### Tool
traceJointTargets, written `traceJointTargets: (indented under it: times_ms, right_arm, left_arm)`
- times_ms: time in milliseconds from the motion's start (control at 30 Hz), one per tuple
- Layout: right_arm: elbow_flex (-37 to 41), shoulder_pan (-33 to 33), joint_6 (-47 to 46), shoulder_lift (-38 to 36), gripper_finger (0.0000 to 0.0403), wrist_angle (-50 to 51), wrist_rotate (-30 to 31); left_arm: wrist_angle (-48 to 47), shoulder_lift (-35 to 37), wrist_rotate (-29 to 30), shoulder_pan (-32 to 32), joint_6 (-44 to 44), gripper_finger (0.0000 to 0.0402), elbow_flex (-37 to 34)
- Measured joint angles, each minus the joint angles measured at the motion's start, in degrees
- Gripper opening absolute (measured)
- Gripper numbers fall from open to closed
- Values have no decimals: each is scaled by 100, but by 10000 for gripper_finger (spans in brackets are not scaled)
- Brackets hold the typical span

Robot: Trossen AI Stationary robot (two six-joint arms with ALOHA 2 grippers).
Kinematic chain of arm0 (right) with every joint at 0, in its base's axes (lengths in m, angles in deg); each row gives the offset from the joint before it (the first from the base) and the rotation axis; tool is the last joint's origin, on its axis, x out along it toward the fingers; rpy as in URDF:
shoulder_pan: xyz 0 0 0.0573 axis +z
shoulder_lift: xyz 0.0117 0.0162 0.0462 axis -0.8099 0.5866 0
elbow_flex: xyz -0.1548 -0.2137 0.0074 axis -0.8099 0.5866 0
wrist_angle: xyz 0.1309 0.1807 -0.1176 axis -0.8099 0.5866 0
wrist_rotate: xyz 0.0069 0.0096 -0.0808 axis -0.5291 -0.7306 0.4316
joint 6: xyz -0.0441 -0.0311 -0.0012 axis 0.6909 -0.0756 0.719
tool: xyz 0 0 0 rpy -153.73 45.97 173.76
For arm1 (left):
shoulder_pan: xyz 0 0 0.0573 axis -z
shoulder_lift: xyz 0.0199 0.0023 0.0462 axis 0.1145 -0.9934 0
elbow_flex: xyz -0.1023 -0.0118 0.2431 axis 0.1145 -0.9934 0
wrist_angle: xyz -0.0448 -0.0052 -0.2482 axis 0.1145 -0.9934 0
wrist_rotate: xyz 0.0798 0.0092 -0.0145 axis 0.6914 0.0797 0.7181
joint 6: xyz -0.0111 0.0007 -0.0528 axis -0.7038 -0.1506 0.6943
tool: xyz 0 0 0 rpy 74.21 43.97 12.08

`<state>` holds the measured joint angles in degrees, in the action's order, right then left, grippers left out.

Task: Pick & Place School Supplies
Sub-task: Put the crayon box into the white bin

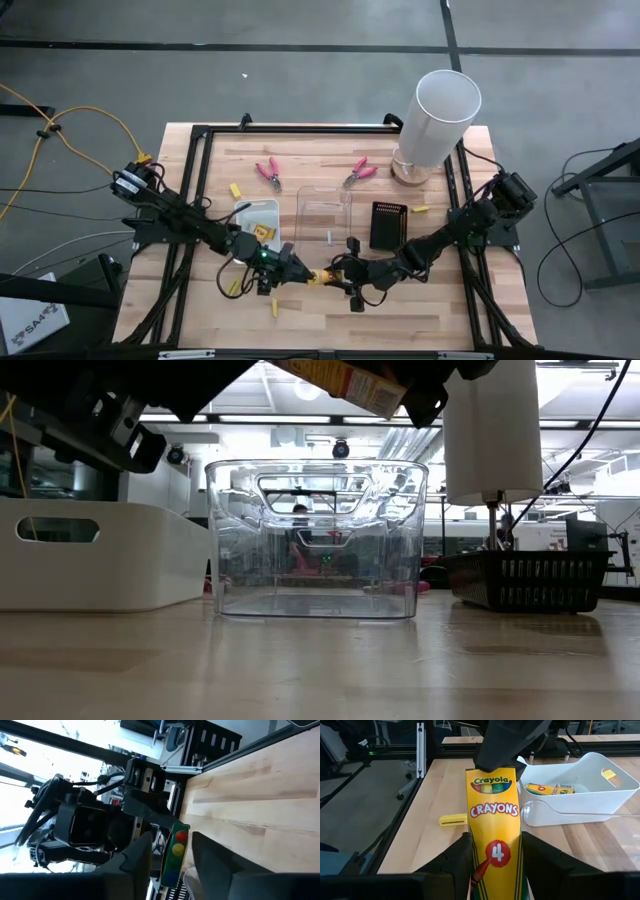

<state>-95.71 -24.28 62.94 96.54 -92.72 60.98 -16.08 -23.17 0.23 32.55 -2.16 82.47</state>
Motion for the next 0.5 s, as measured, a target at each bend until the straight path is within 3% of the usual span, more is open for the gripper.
traceJointTargets:
  times_ms: [167, 500]
  right_arm:
    - [0, -60, -37, 0, 146, -2, -9]
    - [0, -109, -45, 0, 146, -241, -201]
  left_arm:
    - [0, 0, -355, -30, 44, 102, 0]
    - [34, 0, -419, -186, 184, 98, 7]
